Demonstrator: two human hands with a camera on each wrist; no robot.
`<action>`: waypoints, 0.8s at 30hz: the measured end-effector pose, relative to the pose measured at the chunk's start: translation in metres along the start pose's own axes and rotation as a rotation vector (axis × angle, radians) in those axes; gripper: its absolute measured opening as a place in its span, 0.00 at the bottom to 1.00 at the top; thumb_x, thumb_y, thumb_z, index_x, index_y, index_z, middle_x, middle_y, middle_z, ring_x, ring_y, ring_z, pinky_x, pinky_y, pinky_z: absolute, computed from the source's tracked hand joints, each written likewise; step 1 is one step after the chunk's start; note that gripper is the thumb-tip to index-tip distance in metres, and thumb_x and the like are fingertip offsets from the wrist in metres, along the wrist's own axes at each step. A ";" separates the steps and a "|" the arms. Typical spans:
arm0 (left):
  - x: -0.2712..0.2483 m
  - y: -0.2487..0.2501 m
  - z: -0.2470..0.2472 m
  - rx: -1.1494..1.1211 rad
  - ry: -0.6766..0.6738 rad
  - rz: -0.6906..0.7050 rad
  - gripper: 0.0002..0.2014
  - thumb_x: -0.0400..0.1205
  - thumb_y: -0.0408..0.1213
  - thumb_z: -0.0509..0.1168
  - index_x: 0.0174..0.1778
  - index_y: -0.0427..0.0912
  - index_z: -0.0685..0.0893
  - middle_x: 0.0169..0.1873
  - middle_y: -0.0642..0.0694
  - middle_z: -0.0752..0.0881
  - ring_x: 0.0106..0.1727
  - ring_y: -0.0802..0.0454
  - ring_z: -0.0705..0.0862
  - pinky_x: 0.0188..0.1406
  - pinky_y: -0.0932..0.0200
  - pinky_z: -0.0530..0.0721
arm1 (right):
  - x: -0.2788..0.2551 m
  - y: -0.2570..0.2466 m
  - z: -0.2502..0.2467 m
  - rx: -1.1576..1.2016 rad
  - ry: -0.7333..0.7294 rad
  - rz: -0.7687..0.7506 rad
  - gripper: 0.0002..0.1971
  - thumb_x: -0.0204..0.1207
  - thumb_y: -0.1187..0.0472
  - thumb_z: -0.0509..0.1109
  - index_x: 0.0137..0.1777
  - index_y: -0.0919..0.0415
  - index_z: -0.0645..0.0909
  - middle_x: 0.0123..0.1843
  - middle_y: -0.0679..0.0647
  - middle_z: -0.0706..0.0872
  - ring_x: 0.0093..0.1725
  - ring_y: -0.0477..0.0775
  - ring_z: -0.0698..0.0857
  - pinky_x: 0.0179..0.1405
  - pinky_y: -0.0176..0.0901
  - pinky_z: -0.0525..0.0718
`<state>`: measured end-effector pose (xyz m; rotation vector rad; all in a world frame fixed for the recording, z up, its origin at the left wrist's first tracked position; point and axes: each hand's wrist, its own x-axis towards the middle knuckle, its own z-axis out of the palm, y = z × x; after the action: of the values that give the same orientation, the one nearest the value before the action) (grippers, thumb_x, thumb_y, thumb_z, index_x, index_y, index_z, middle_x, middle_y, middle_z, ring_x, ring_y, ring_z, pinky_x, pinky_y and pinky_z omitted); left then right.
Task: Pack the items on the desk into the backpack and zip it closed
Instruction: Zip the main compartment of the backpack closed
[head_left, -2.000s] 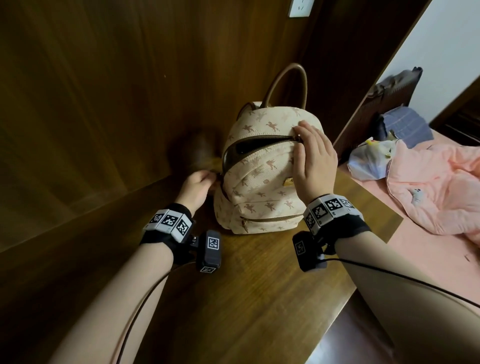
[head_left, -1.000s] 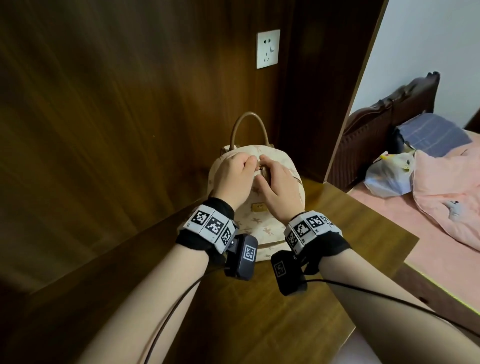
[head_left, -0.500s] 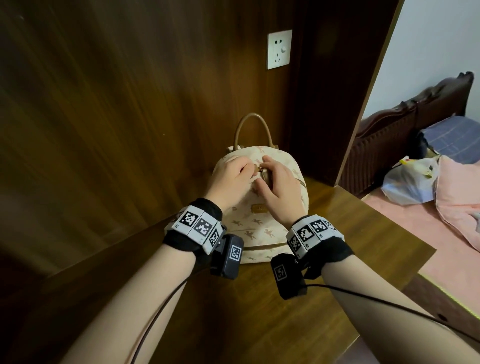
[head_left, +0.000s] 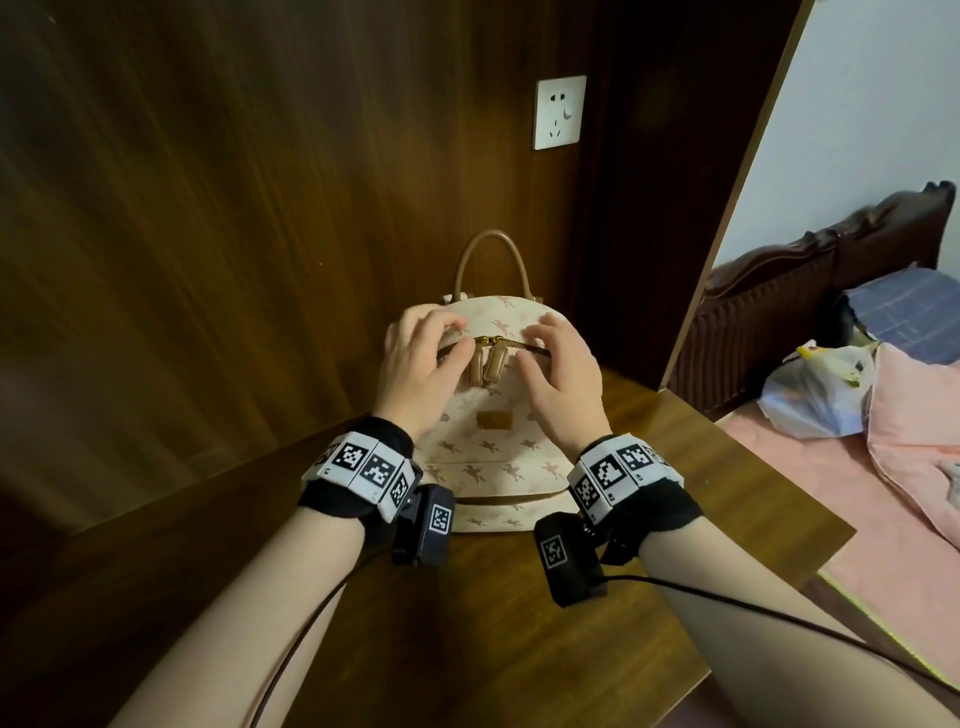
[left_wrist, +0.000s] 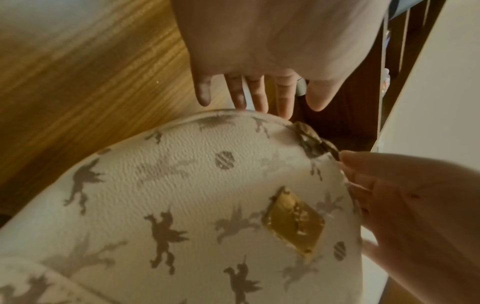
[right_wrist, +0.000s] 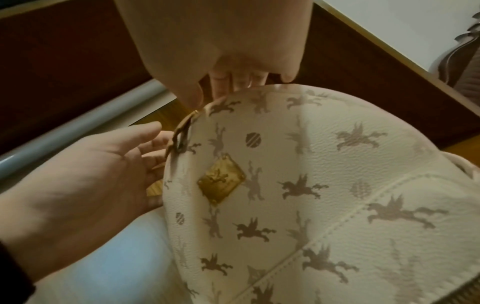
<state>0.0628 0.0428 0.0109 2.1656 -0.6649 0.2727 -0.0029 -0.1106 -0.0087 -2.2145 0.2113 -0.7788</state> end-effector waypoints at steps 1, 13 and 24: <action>0.000 -0.003 0.002 0.007 -0.037 0.013 0.23 0.79 0.54 0.54 0.67 0.50 0.79 0.71 0.50 0.70 0.74 0.50 0.63 0.73 0.50 0.66 | 0.000 0.003 0.002 -0.029 -0.004 0.040 0.26 0.75 0.42 0.52 0.66 0.55 0.77 0.70 0.52 0.75 0.73 0.53 0.70 0.69 0.65 0.71; -0.007 -0.016 0.031 0.116 0.015 0.022 0.34 0.78 0.62 0.38 0.81 0.58 0.63 0.84 0.51 0.52 0.84 0.46 0.46 0.82 0.41 0.50 | 0.037 0.019 0.006 -0.012 -0.343 -0.005 0.29 0.76 0.40 0.45 0.77 0.41 0.65 0.76 0.52 0.64 0.75 0.58 0.61 0.76 0.58 0.60; 0.007 -0.011 0.045 0.203 0.078 -0.072 0.28 0.81 0.56 0.45 0.80 0.60 0.65 0.84 0.53 0.53 0.84 0.45 0.47 0.82 0.42 0.49 | 0.058 0.013 -0.007 0.104 -0.496 0.031 0.22 0.87 0.60 0.49 0.79 0.46 0.63 0.84 0.55 0.53 0.83 0.53 0.47 0.77 0.45 0.42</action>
<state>0.0726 0.0111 -0.0215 2.3538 -0.5325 0.3989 0.0406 -0.1456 0.0122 -2.2219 -0.0398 -0.2009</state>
